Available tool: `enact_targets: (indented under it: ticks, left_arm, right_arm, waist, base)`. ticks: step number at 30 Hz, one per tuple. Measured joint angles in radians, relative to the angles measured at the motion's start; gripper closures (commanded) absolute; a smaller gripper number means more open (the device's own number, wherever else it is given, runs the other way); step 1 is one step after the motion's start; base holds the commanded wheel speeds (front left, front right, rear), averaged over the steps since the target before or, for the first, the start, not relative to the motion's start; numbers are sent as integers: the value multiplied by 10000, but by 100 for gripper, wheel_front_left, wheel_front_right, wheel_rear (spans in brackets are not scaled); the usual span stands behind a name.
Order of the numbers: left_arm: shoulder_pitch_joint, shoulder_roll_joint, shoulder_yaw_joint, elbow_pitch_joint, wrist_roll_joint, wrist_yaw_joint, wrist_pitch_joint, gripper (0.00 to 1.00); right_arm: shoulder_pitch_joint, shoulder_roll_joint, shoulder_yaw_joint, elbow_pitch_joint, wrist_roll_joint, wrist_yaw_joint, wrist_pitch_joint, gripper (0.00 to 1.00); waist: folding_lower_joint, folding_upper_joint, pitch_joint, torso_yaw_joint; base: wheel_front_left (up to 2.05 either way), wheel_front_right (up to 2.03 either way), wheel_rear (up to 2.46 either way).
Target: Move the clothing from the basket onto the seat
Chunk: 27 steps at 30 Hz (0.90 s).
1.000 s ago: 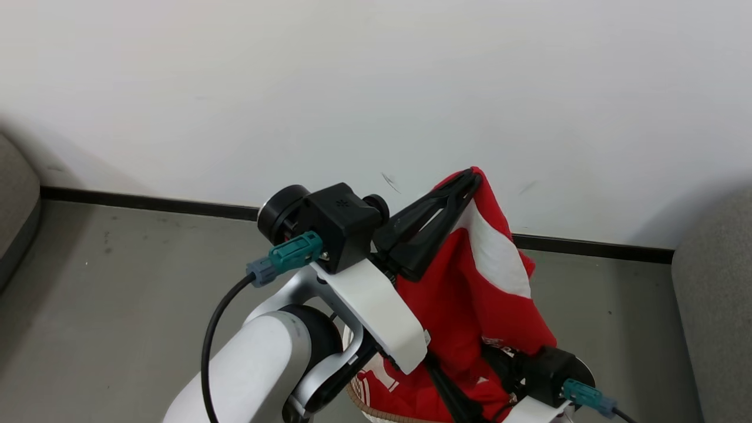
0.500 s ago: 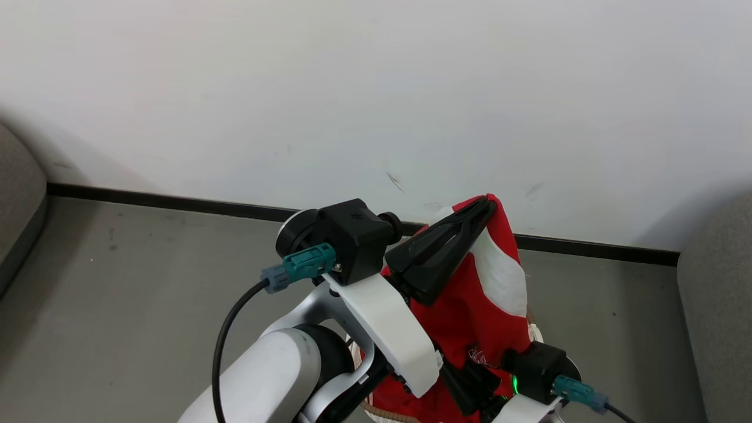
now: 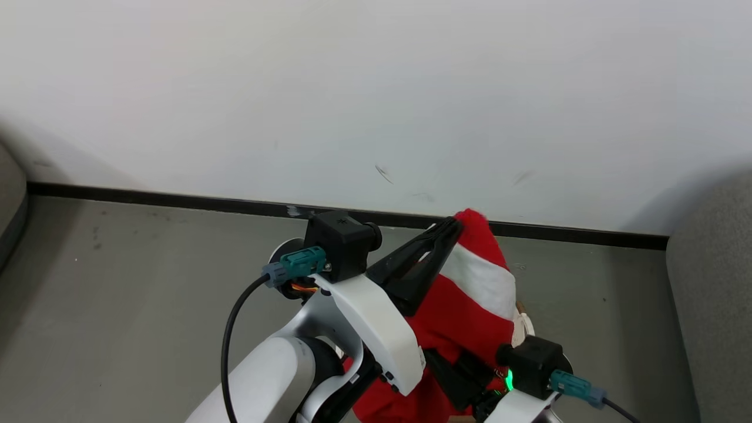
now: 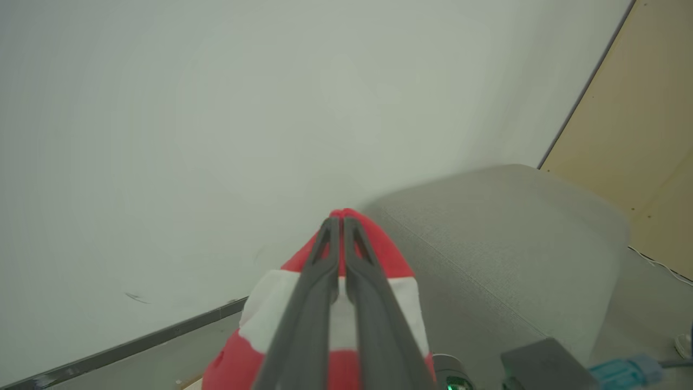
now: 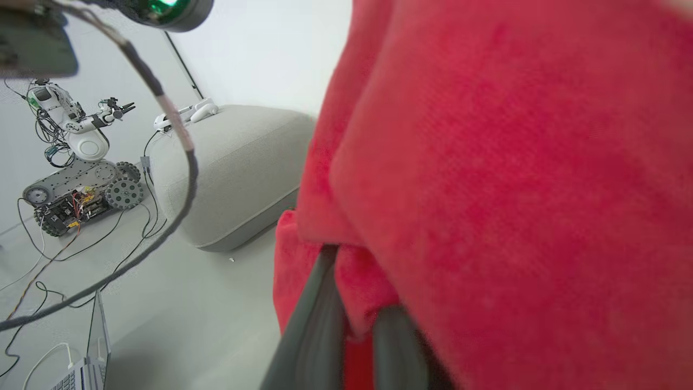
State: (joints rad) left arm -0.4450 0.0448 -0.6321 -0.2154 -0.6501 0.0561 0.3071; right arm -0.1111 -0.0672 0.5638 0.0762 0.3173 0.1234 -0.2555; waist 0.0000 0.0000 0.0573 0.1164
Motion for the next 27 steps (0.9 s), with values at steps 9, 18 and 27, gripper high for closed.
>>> enact_targets:
  ticks: [9,18,27]
  left_arm:
    - [217,10,-12,196,2,-15,-215,0]
    - [948,433,-88,245,117,-150,-629,0]
    - [1841,938,-184,146,286,-359,-1189,0]
  right_arm:
    - [-12,-52,-318,-94,2,0,2,100]
    - [4,-234,-673,-228,0,0,2,100]
    - [33,-347,-1018,-453,-31,0,0,100]
  waist:
    - [1,0,19,-309]
    - [1,0,-61,-680]
    - [1,0,-131,-1104]
  base:
    - [0,0,0]
    - [0,0,0]
    - [0,0,0]
